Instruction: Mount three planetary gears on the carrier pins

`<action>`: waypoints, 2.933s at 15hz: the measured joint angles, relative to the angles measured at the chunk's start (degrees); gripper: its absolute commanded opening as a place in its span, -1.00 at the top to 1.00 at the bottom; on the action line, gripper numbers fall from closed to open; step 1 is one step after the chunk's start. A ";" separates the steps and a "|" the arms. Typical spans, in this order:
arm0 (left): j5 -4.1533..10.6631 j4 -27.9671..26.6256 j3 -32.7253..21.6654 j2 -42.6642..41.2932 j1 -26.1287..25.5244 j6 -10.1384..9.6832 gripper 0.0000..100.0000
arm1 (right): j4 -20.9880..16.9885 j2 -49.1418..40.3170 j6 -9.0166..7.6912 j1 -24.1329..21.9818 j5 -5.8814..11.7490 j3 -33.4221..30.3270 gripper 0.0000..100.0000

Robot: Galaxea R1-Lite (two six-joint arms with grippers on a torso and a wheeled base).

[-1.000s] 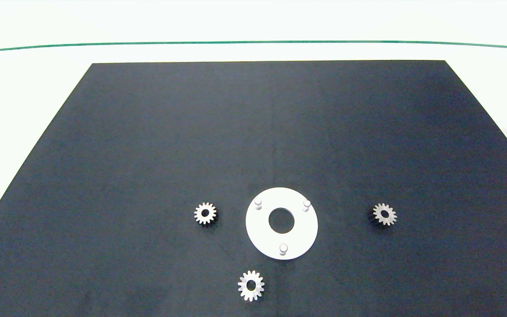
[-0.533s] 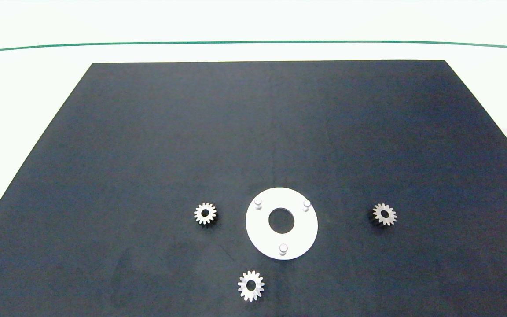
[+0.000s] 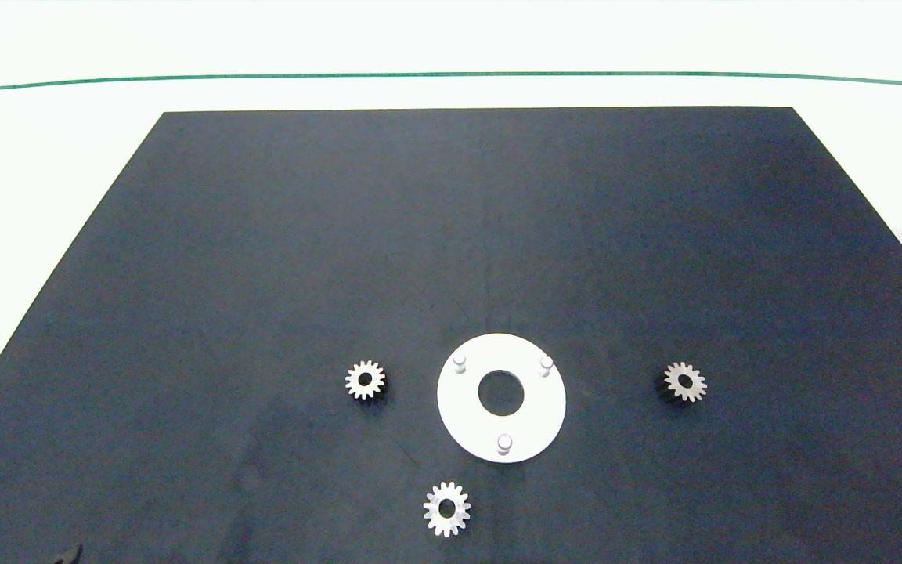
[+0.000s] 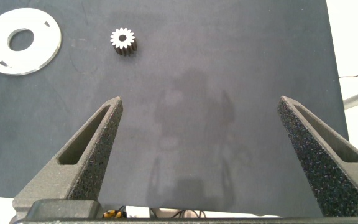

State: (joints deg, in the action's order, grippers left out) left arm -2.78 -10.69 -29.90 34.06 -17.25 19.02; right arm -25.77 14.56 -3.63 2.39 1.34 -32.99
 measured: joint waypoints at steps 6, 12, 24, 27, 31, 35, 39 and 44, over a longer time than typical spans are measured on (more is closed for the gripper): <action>9.64 11.20 -0.33 15.27 -20.04 -0.78 -1.00 | 0.06 0.71 -0.20 -0.05 -0.22 0.38 -1.00; 16.25 17.71 -0.35 29.16 -33.62 -3.08 -1.00 | 0.52 2.12 -0.57 0.02 -0.35 1.79 -1.00; 20.93 31.88 -1.51 52.24 -44.04 -5.90 -1.00 | 1.46 3.13 -1.96 -0.13 0.09 1.54 -1.00; 20.93 31.99 -1.02 55.25 -44.15 -5.99 -1.00 | 1.46 3.11 -1.95 -0.09 0.06 1.43 -1.00; 21.05 31.96 -2.80 57.89 -43.72 -5.92 -1.00 | 1.46 2.97 -1.95 -0.05 0.13 1.43 -1.00; 22.04 32.35 -3.50 60.01 -43.44 -5.96 -0.97 | 1.44 2.63 -1.95 -0.05 0.15 1.49 -1.00; 22.10 33.40 -4.24 61.20 -43.12 -5.99 -0.82 | 1.46 2.34 -1.95 -0.05 0.23 1.35 -1.00; 22.26 33.65 -4.63 62.62 -42.86 -5.92 -0.61 | 1.41 2.17 -1.95 -0.05 0.39 0.96 -1.00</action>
State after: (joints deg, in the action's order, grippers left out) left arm 19.48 22.95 -34.54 96.68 -60.11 13.09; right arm -24.36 16.73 -5.58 2.34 1.73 -32.02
